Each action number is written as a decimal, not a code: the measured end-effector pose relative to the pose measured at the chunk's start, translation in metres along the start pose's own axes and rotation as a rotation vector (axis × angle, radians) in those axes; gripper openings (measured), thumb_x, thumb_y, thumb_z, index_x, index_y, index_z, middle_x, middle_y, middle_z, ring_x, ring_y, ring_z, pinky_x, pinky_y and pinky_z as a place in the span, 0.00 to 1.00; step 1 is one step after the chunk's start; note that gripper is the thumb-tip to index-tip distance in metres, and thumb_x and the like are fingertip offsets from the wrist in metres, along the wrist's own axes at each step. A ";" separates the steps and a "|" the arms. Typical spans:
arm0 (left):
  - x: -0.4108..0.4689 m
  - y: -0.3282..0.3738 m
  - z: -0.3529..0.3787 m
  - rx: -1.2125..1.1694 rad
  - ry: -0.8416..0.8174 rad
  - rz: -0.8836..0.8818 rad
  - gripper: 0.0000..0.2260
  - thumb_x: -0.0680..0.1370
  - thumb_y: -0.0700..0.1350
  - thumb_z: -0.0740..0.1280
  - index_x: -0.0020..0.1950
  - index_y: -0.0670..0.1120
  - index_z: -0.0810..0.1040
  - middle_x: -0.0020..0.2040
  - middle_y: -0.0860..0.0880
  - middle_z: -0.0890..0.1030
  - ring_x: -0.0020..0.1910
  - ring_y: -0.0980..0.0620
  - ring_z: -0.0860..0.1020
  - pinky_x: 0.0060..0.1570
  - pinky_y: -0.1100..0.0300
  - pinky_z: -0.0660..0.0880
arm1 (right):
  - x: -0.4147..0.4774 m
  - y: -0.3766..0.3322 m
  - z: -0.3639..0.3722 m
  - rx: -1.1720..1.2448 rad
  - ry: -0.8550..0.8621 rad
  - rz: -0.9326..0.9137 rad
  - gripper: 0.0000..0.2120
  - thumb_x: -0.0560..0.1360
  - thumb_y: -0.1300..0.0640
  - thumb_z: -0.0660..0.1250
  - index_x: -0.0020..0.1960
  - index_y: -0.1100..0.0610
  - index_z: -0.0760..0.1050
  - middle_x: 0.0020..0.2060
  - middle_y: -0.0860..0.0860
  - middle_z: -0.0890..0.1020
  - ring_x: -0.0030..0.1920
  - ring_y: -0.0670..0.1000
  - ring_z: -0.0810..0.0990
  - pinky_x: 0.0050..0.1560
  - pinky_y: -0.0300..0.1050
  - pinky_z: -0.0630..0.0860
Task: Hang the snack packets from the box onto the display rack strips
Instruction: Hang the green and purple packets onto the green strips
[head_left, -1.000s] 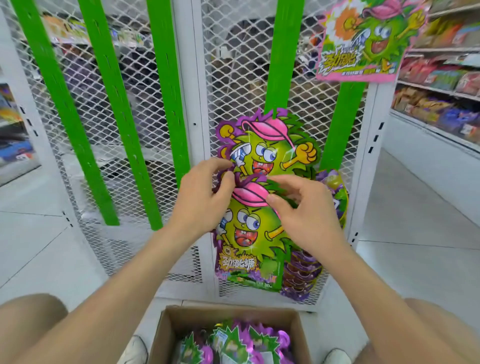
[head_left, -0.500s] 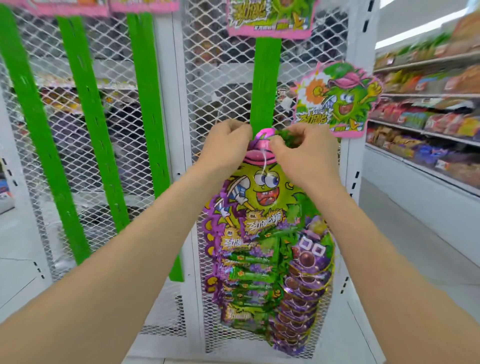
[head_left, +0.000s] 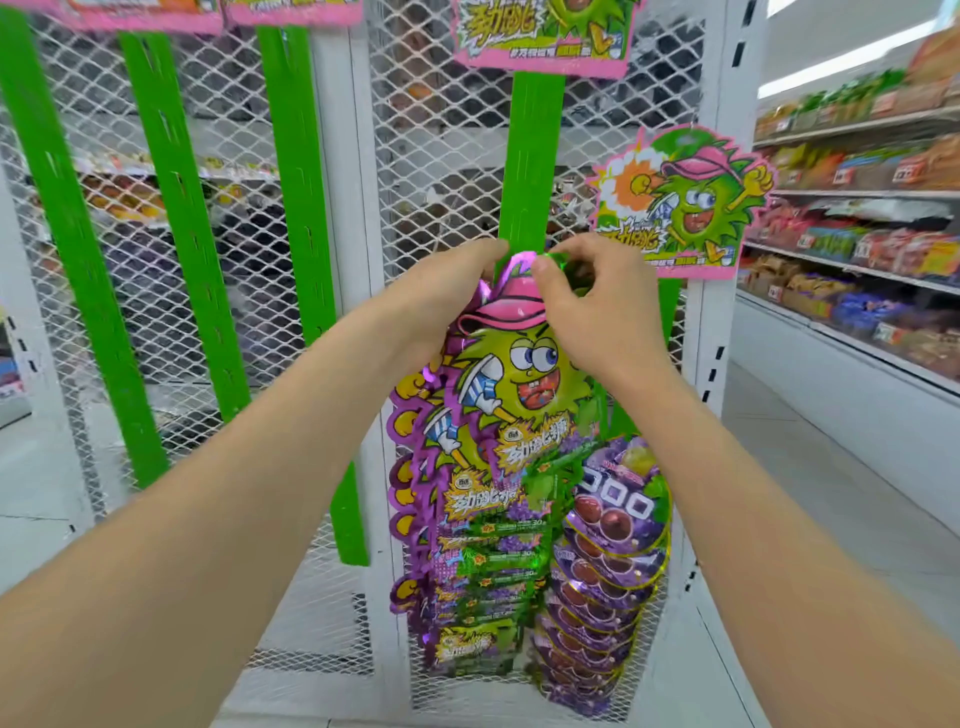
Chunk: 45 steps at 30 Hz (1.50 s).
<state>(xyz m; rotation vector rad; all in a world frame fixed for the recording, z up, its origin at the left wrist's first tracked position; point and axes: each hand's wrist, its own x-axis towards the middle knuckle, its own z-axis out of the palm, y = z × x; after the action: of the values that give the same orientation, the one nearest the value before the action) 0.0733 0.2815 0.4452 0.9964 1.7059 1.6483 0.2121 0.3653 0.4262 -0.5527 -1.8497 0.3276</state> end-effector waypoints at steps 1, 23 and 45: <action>0.001 0.000 -0.001 0.002 -0.002 0.001 0.23 0.61 0.67 0.74 0.45 0.51 0.84 0.63 0.44 0.85 0.64 0.40 0.82 0.72 0.38 0.73 | -0.001 0.000 0.000 0.003 0.003 -0.004 0.12 0.77 0.45 0.67 0.46 0.52 0.83 0.37 0.46 0.83 0.41 0.53 0.82 0.50 0.60 0.78; -0.023 -0.017 -0.005 0.447 0.195 0.430 0.10 0.83 0.54 0.70 0.47 0.51 0.86 0.43 0.50 0.87 0.45 0.52 0.84 0.49 0.52 0.81 | -0.009 0.007 0.007 -0.176 -0.078 0.041 0.14 0.75 0.37 0.66 0.44 0.47 0.80 0.37 0.45 0.81 0.46 0.57 0.82 0.55 0.61 0.79; -0.173 -0.457 -0.053 1.317 -0.888 -0.333 0.26 0.75 0.34 0.65 0.70 0.55 0.76 0.69 0.47 0.79 0.66 0.41 0.79 0.57 0.48 0.78 | -0.309 0.081 0.074 -0.551 -1.644 -0.248 0.01 0.81 0.57 0.61 0.51 0.54 0.69 0.55 0.61 0.78 0.54 0.63 0.81 0.51 0.54 0.80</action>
<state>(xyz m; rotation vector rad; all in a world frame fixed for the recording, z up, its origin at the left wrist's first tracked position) 0.0694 0.1242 -0.0202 1.5004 1.9576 -0.3697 0.2422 0.2762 0.1124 -0.3743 -3.6269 0.0286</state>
